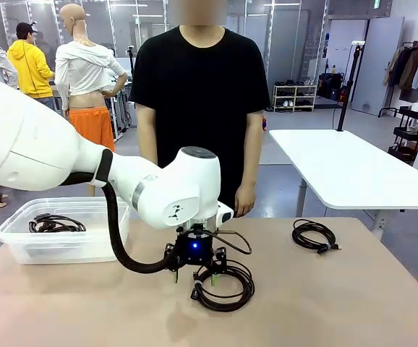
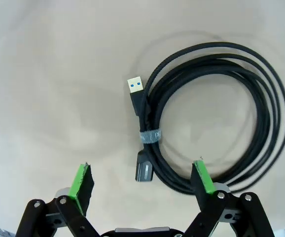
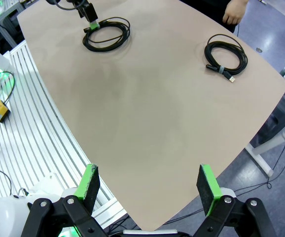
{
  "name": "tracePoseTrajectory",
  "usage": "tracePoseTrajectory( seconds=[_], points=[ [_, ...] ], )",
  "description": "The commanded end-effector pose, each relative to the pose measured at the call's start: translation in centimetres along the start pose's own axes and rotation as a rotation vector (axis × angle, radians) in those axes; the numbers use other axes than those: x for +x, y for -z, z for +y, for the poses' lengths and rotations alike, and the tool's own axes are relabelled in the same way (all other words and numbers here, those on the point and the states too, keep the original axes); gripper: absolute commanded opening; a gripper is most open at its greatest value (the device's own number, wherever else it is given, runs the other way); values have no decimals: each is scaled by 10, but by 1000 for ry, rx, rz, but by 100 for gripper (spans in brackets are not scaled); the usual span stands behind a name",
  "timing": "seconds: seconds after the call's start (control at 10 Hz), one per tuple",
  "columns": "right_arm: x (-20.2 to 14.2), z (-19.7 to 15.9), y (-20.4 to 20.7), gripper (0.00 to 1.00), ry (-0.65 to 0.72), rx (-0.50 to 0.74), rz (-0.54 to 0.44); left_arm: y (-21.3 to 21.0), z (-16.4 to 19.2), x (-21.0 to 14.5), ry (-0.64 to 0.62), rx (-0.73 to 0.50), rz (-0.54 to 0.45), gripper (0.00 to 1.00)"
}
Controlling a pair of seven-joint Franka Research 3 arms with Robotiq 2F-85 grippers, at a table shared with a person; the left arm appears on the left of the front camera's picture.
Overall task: Organize and store the cables.
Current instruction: Place the USB Extension Cable into the Organizing box.
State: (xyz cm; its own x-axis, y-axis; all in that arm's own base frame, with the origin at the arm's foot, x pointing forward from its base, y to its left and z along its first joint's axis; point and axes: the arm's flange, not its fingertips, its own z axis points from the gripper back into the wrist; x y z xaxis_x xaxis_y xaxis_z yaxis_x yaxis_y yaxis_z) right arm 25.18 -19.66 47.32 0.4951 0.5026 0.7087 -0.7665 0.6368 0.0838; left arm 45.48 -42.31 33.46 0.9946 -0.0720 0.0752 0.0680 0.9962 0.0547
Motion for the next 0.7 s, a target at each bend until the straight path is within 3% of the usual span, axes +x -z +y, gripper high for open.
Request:
tracePoseTrajectory(
  seconds=[0.0,0.4,0.6],
  points=[
    [0,0,-1,100,-7,1,-12,9,-8,8,-47,22,5,100],
    [0,0,-1,100,-7,1,-12,28,-5,18,-104,-6,19,100],
    [0,0,-1,100,-7,1,-12,29,-5,20,-101,-9,19,41]
  ],
)
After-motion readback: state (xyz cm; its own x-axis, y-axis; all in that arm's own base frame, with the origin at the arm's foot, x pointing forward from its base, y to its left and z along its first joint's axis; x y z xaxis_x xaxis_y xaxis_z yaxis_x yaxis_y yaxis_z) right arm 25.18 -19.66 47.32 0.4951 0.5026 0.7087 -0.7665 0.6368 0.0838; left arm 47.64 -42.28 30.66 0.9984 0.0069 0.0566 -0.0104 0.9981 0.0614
